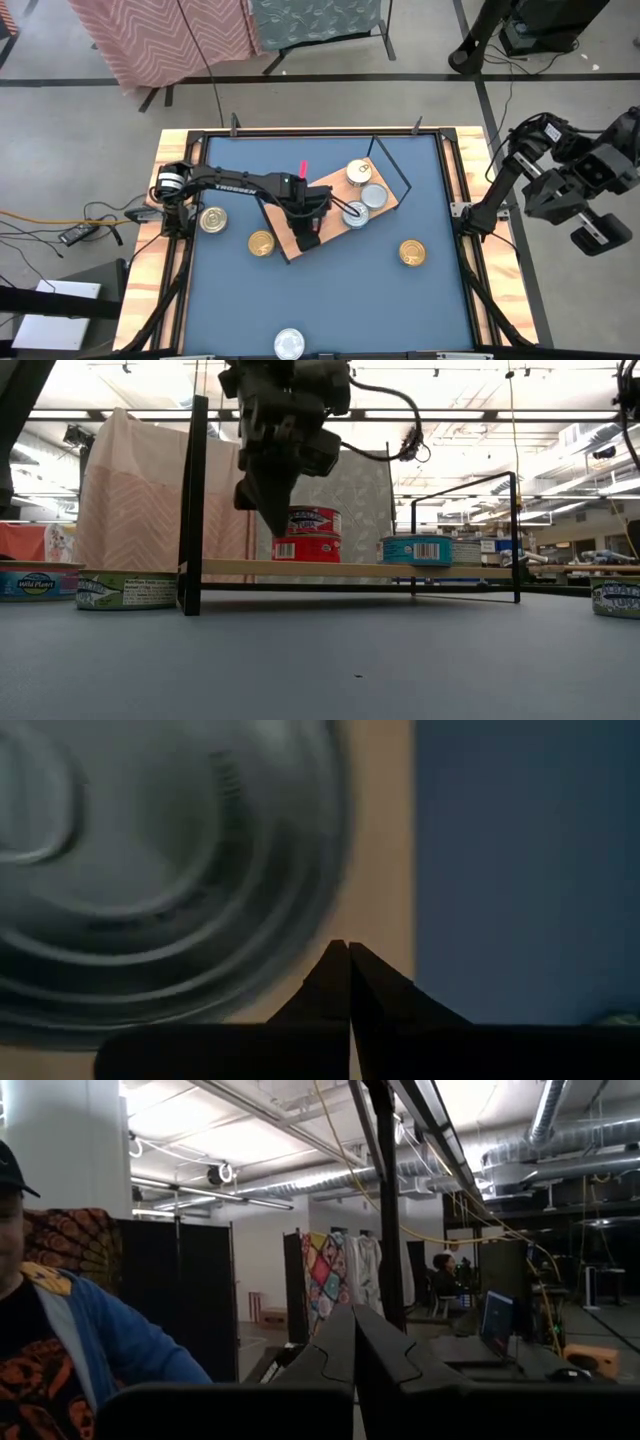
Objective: Stack canned seafood by type on shelf
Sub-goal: Stack the red tuna can on top of the red tuna can on the shelf
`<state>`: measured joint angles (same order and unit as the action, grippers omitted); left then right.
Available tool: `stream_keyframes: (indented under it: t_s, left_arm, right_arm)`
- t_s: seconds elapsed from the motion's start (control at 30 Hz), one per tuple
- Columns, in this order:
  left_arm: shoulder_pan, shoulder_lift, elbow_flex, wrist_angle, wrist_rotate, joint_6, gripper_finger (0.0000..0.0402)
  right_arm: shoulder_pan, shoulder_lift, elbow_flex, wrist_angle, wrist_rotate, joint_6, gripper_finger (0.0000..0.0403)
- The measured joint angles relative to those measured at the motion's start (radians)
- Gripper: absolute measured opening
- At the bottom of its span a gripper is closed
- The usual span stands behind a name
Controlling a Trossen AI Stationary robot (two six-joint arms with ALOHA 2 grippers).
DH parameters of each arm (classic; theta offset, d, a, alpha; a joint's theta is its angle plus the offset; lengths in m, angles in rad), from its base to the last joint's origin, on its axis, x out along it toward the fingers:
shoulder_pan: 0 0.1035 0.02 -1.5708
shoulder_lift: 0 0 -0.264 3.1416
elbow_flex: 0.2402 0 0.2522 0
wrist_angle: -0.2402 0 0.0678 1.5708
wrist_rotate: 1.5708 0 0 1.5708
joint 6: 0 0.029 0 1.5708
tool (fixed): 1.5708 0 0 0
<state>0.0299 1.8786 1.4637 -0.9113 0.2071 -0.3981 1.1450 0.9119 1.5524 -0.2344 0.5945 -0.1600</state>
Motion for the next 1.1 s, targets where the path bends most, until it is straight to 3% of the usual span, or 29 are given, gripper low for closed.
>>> stream_keyframes:
  t_s: [0.77, 1.1]
  left_arm:
    - [0.016, 0.0, -0.013, 0.128, -0.235, 0.026, 0.0]
    - [0.016, 0.0, -0.013, 0.167, -0.274, 0.064, 0.0]
  right_arm:
    - [0.041, 0.009, 0.0, 0.024, 0.045, -0.065, 0.0007]
    - [0.041, 0.022, -0.001, 0.024, 0.067, -0.073, 0.0007]
